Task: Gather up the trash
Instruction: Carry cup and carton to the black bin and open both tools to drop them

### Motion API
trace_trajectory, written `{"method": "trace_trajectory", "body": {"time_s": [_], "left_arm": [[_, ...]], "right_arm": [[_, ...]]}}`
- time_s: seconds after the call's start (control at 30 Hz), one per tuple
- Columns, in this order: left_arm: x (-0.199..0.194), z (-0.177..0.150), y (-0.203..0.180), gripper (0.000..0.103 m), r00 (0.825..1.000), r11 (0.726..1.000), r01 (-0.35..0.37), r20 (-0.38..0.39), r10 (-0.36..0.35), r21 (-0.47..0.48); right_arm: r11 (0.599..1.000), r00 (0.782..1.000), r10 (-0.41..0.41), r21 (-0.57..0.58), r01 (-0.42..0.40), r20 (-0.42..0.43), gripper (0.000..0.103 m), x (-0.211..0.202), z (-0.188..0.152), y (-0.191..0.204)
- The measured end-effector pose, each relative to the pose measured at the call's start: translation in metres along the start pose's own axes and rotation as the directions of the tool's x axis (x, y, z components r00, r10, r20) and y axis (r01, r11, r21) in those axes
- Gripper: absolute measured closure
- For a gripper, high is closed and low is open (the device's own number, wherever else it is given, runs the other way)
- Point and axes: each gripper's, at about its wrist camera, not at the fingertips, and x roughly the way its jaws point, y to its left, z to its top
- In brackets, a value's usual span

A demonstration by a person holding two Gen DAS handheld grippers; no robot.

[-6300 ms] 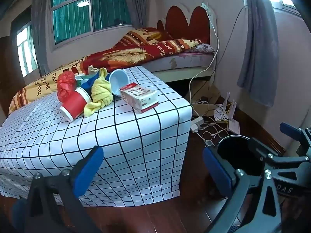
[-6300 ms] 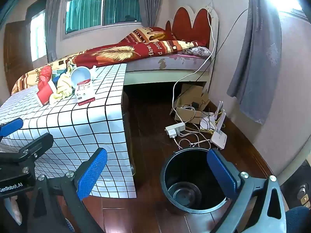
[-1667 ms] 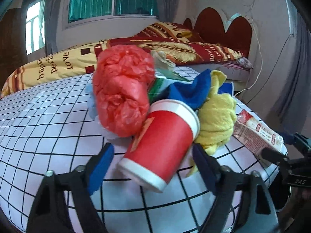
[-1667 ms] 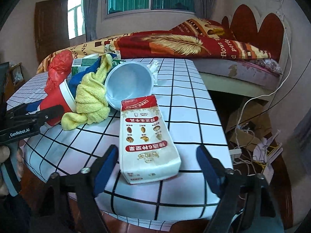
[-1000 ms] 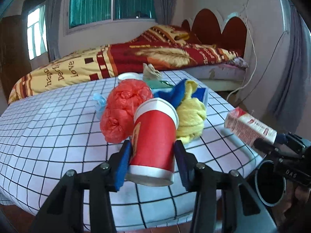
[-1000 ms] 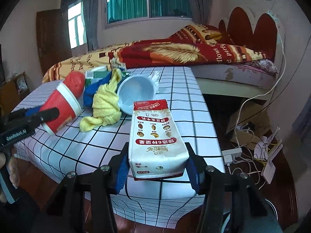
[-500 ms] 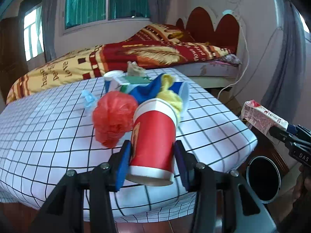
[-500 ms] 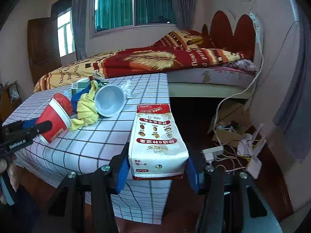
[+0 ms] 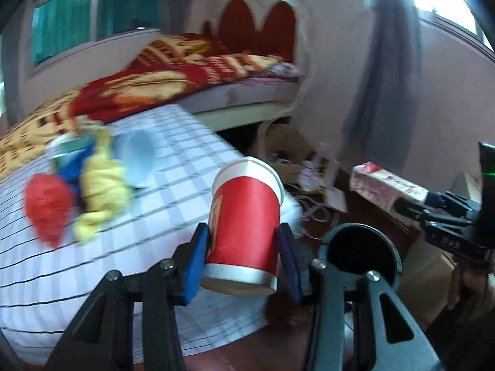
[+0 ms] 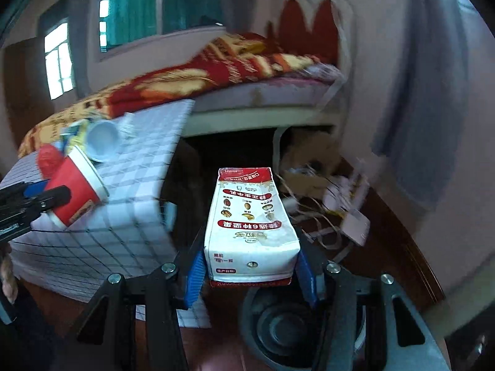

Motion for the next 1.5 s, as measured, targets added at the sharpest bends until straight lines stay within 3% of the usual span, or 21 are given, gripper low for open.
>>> {"method": "trace_trajectory", "body": {"time_s": [0.2, 0.33, 0.7, 0.77, 0.8, 0.83, 0.87, 1.0, 1.07, 1.27, 1.5], "left_arm": [[0.029, 0.001, -0.067, 0.057, 0.989, 0.986, 0.141, -0.058, -0.136, 0.09], [0.054, -0.009, -0.102, 0.057, 0.969, 0.966, 0.227, -0.132, -0.211, 0.122], [0.121, -0.046, -0.148, 0.057, 0.908, 0.935, 0.316, -0.337, -0.248, 0.163], [0.133, -0.05, -0.154, 0.052, 0.882, 0.924, 0.353, -0.381, -0.277, 0.147], [0.139, -0.05, -0.154, 0.051, 0.871, 0.92, 0.367, -0.398, -0.288, 0.137], [0.143, -0.051, -0.156, 0.038, 0.865, 0.92, 0.37, -0.409, -0.291, 0.127], [0.148, -0.053, -0.157, 0.02, 0.866, 0.929, 0.351, -0.42, -0.272, 0.122], [0.147, -0.053, -0.15, 0.012, 0.889, 0.953, 0.284, -0.4, -0.222, 0.102], [0.145, -0.053, -0.144, 0.002, 0.903, 0.964, 0.247, -0.385, -0.192, 0.097], [0.14, -0.052, -0.133, 0.0, 0.937, 0.986, 0.136, -0.337, -0.096, 0.098], [0.123, -0.042, -0.128, 0.0, 0.952, 0.99, 0.11, -0.295, -0.078, 0.091]], "right_arm": [[0.997, 0.995, -0.068, 0.042, 0.071, -0.078, 0.05, -0.006, -0.031, -0.056], [0.997, 0.989, -0.065, 0.035, 0.07, -0.134, 0.05, -0.006, -0.059, -0.078], [1.0, 0.966, -0.007, 0.005, 0.009, -0.257, 0.049, 0.026, -0.098, -0.095], [1.0, 0.961, 0.008, 0.022, -0.002, -0.278, 0.049, 0.036, -0.101, -0.101], [1.0, 0.956, 0.005, 0.029, 0.004, -0.293, 0.044, 0.043, -0.102, -0.103], [0.999, 0.941, -0.023, 0.039, 0.038, -0.337, 0.015, 0.054, -0.107, -0.11], [0.997, 0.933, -0.037, 0.055, 0.06, -0.358, 0.004, 0.06, -0.111, -0.115], [0.984, 0.935, -0.065, 0.132, 0.117, -0.35, 0.002, 0.056, -0.111, -0.138], [0.976, 0.944, -0.066, 0.176, 0.129, -0.322, 0.002, 0.046, -0.107, -0.148], [0.967, 0.947, -0.097, 0.198, 0.163, -0.306, 0.002, 0.042, -0.101, -0.148], [0.974, 0.95, -0.106, 0.162, 0.159, -0.295, 0.0, 0.047, -0.089, -0.132]]}}
